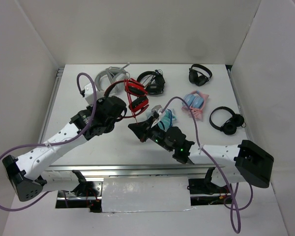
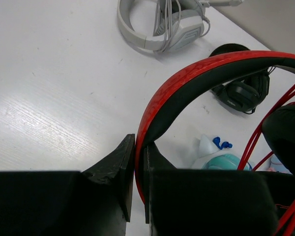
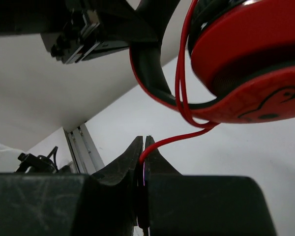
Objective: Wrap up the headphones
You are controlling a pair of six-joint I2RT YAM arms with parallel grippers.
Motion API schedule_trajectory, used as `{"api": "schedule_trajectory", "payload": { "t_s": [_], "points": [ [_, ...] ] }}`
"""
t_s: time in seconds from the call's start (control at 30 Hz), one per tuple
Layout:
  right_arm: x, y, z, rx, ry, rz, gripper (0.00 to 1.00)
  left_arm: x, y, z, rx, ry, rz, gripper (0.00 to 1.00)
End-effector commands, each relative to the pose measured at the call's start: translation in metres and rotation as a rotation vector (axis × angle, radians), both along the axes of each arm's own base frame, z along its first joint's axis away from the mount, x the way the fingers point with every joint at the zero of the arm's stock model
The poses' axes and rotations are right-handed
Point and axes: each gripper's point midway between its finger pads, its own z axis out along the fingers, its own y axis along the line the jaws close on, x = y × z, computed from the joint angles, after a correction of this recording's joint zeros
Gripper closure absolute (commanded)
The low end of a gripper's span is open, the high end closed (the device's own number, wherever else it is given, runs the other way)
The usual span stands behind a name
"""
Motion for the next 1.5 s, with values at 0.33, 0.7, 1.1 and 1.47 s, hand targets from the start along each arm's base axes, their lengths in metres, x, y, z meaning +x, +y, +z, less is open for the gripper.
{"api": "schedule_trajectory", "payload": {
  "t_s": [0.33, 0.7, 1.1, 1.47],
  "points": [
    [0.007, 0.013, -0.029, -0.133, 0.372, 0.018, 0.96, -0.007, 0.004, -0.074, -0.094, 0.078, 0.003, 1.0],
    [0.015, 0.051, -0.077, -0.33, 0.63, 0.181, 0.92, -0.025, 0.017, -0.144, -0.125, 0.229, -0.03, 1.0],
    [0.039, 0.074, -0.119, -0.487, 0.717, 0.131, 0.83, -0.029, 0.044, -0.182, -0.137, 0.299, 0.006, 1.0],
    [0.077, 0.084, -0.147, -0.58, 0.734, 0.044, 0.82, -0.001, 0.042, -0.2, -0.178, 0.312, -0.053, 1.0]
  ]
}}
